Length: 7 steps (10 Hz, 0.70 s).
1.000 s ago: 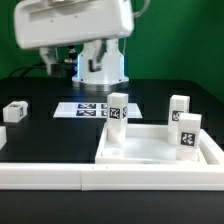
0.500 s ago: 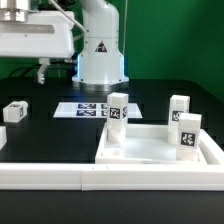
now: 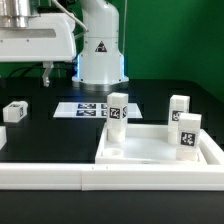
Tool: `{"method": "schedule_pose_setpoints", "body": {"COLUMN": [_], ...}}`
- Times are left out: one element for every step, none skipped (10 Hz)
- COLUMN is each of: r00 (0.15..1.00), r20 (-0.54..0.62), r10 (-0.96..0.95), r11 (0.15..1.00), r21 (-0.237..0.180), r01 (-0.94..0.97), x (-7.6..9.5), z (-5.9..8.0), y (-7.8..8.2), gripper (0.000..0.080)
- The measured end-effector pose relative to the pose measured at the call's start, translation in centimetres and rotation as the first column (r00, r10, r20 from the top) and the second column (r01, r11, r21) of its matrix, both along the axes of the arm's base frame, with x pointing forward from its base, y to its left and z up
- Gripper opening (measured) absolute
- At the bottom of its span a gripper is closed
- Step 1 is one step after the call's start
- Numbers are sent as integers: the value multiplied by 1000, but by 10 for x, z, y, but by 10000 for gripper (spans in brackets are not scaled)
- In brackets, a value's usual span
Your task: Assemble square table
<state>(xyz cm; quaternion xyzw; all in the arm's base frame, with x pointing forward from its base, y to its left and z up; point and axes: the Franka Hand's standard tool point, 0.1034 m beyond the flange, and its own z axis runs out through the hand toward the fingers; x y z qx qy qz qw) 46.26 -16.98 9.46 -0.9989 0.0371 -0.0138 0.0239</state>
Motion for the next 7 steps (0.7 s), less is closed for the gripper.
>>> {"method": "schedule_pose_setpoints", "body": {"r00": [997, 986, 975, 955, 926, 876, 836], "r20": [-77, -167, -224, -297, -376, -482, -549], "r10": [13, 17, 7, 24, 19, -9, -6], "r11": [1000, 1000, 999, 999, 998, 996, 995], "r21": [12, 24, 32, 39, 55, 70, 78], "r01": [-12, -13, 0, -12, 2, 49, 58], "x": [-6, -16, -24, -32, -38, -48, -51], "z": [-11, -26, -38, -46, -53, -59, -62], "y": [-13, -27, -40, -48, -55, -54, -51], "gripper": [649, 649, 649, 649, 649, 649, 649]}}
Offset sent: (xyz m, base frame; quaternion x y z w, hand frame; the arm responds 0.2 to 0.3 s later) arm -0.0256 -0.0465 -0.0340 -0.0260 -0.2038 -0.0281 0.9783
